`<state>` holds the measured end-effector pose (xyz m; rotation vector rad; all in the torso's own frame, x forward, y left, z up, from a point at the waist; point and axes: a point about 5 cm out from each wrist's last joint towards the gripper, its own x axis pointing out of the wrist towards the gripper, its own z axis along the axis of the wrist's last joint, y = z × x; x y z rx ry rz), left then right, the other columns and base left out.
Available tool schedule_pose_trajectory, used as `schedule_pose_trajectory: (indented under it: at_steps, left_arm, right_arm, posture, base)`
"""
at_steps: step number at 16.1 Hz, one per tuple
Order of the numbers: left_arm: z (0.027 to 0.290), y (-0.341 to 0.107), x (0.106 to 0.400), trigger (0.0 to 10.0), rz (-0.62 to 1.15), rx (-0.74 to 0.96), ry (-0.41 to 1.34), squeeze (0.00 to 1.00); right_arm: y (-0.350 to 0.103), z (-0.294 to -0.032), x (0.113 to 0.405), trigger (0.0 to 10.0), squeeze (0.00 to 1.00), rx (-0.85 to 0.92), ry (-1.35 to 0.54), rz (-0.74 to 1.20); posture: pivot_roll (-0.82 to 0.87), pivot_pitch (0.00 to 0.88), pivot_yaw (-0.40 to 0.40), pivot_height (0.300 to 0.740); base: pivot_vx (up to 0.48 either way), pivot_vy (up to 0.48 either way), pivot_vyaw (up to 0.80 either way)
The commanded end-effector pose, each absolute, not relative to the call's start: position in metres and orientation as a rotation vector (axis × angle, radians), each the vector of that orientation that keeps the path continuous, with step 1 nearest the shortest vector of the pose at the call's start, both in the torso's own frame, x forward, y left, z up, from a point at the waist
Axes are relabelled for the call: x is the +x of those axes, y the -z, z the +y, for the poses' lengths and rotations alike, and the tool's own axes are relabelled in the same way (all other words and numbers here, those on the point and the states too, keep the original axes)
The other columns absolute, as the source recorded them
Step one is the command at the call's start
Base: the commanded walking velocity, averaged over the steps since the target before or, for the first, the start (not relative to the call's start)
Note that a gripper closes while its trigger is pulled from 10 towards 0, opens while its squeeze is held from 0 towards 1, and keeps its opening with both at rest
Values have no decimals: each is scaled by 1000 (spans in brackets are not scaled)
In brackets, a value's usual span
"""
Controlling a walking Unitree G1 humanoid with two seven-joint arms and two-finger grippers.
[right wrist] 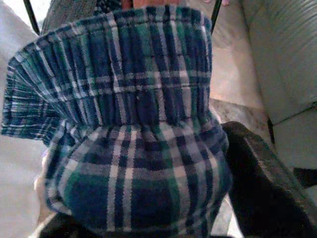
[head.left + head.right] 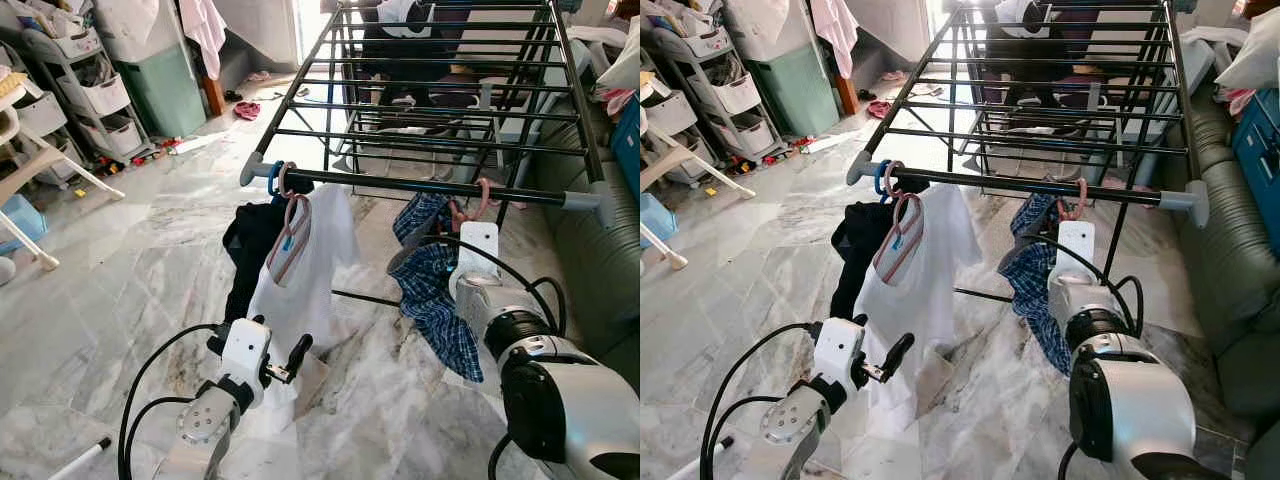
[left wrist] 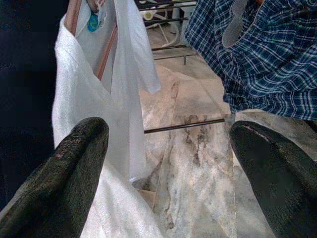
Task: Hang hanger
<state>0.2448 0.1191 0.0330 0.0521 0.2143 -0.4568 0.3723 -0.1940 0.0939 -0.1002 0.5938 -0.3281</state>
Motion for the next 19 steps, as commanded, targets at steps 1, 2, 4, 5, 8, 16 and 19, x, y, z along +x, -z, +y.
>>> schedule_pose_trajectory:
  at_steps: [1, 2, 4, 5, 8, 16, 19]
  left_arm:
    - [123, -34, 245, 10000, 211, 70, 448, 0]
    - [123, -34, 245, 10000, 208, 70, 447, 0]
    - [123, -35, 246, 10000, 205, 69, 444, 0]
    - [123, -35, 246, 10000, 205, 69, 442, 0]
    - [123, -35, 245, 10000, 204, 66, 442, 0]
    - [121, -38, 247, 10000, 197, 66, 446, 0]
    - [121, -37, 248, 10000, 199, 65, 446, 0]
  right_arm:
    - [-103, -189, 377, 10000, 1000, -107, 322, 548]
    - [-103, -188, 378, 10000, 1000, -110, 326, 534]
    - [-105, -187, 379, 10000, 1000, -118, 324, 513]
    - [-104, -186, 378, 10000, 1000, -115, 320, 513]
    - [-102, -184, 377, 10000, 1000, -137, 305, 499]
    - [-99, -182, 370, 10000, 1000, -220, 300, 436]
    - [-97, -180, 364, 10000, 1000, -267, 278, 405]
  posture:
    - [-104, 4, 73, 740]
    - [-104, 5, 71, 740]
    - [-106, 5, 71, 740]
    - [-106, 5, 71, 740]
    - [-109, 8, 74, 740]
    - [-123, 7, 80, 740]
    - [-127, 7, 80, 740]
  base:
    - [0, 0, 0]
    - [0, 0, 0]
    - [0, 0, 0]
    - [0, 0, 0]
    - [0, 0, 0]
    - [0, 0, 0]
    - [0, 0, 0]
